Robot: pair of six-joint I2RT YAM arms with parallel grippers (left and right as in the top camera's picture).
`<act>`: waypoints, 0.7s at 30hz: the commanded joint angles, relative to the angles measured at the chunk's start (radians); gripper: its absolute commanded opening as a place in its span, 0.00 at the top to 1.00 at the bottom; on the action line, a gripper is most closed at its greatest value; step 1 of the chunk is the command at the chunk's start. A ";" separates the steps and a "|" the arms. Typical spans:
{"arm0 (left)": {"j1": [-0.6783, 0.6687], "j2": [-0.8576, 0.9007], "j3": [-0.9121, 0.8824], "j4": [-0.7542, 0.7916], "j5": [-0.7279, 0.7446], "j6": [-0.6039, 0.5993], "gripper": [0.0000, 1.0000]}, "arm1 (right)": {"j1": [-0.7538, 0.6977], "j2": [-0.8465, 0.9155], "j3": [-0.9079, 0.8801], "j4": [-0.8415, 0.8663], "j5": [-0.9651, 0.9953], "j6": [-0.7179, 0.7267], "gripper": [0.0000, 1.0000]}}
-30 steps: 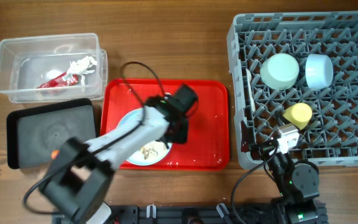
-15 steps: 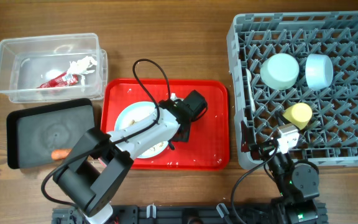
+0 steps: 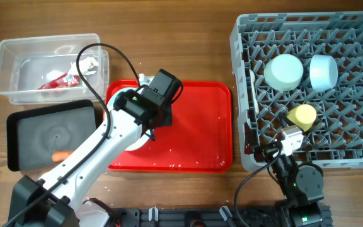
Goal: Sort waste into correct bins and load items into the dishwasher rack
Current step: 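Lift the plate and tip the rice onto the black tray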
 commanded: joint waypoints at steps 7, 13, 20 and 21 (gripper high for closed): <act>0.003 -0.013 0.137 -0.116 -0.045 0.088 0.96 | 0.001 0.002 -0.001 0.003 0.010 -0.012 0.00; 0.025 -0.013 0.188 -0.221 -0.106 0.083 0.96 | 0.001 0.002 -0.001 0.003 0.010 -0.012 0.00; 0.337 -0.013 0.188 -0.220 0.046 0.056 0.96 | 0.001 0.002 -0.001 0.003 0.010 -0.013 0.00; 0.417 -0.013 0.183 -0.188 0.143 0.090 0.96 | 0.001 0.002 -0.001 0.003 0.010 -0.012 0.00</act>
